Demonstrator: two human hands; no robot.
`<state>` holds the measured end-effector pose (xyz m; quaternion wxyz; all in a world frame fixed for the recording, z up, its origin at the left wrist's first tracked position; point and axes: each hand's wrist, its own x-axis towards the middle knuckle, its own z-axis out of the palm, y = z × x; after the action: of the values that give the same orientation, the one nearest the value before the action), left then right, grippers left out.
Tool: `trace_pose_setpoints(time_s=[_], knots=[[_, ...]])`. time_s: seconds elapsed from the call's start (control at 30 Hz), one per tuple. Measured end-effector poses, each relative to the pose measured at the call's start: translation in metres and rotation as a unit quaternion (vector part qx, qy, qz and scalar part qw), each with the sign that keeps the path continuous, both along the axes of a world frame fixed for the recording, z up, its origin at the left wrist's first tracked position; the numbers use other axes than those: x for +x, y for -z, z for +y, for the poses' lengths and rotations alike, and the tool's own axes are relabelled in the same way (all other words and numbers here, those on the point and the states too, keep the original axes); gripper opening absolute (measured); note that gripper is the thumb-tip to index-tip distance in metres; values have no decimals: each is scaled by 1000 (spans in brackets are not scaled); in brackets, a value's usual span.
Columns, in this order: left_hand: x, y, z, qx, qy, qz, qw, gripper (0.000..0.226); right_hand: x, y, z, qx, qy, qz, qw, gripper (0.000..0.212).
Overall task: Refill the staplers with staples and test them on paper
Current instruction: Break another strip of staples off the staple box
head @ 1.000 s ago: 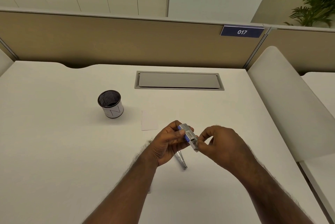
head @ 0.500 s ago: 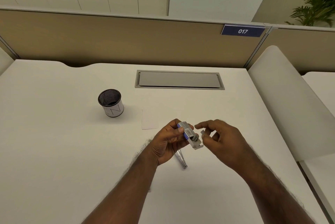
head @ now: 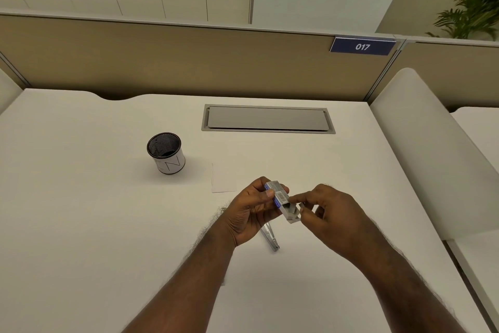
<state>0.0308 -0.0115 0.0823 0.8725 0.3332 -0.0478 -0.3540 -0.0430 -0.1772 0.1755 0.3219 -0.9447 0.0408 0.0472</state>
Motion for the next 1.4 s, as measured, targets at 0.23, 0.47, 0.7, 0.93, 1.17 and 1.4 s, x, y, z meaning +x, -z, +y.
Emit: trace_pose_setpoints(time_s=[0.23, 0.47, 0.7, 0.93, 1.17, 1.4], knots=[[1, 1, 2, -1, -10, 10, 1000, 11, -5, -1, -1, -3, -22, -5, 1000, 29], [1, 3, 0, -12, -23, 15, 1000, 11, -8, 0, -5, 45, -14, -63, 997, 29], [3, 6, 2, -23, -57, 52, 997, 24, -14, 4, -5, 67, -31, -104, 992, 25], [2, 6, 0, -26, -49, 40, 998, 28, -20, 10, 3, 19, -47, -130, 990, 17], [-2, 3, -2, -10, -32, 38, 999, 24, -20, 12, 12, -88, -70, -223, 968, 12], [-3, -1, -2, -13, -13, 22, 1000, 24, -18, 11, 11, -114, -86, -227, 963, 13]])
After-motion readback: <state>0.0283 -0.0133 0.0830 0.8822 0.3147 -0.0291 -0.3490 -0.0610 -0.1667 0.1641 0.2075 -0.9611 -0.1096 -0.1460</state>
